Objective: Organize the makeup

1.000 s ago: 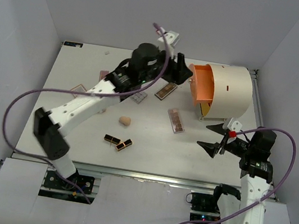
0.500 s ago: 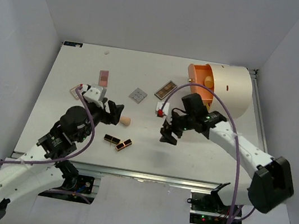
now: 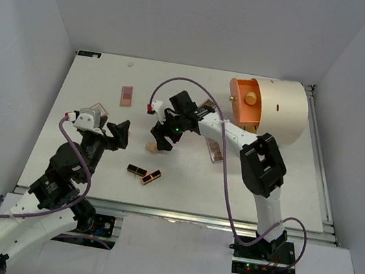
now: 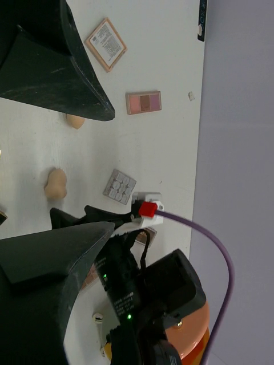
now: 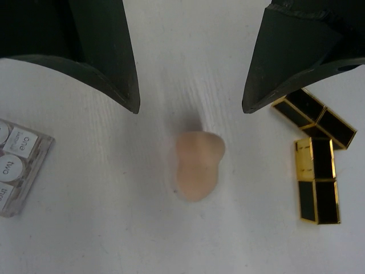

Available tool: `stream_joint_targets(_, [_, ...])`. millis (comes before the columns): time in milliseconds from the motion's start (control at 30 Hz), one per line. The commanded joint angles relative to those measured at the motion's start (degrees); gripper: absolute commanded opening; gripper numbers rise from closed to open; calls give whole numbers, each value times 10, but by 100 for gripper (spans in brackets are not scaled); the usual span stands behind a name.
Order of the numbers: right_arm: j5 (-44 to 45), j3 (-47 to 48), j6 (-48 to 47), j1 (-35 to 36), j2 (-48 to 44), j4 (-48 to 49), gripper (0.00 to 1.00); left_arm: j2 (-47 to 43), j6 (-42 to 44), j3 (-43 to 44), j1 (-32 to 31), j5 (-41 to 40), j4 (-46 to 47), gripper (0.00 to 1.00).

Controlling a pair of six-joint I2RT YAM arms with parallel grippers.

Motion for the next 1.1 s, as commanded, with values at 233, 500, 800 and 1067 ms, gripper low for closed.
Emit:
stream_joint_targets(233, [6,91,66,20,84,16,76,19,11,7,3,8,-7,82])
stream_joint_targets(500, [-19,86,62,28,99,17,59,20,12,5,3,4,-6,82])
stream_joint_targets(800, [-68,67,-13,27,41,-17,16,20,14,2,3,-1,-7,82])
stream_joint_targets(1067, [-131,1,-136,-14,-194,-81,12,20,14,1,3,6,-5,82])
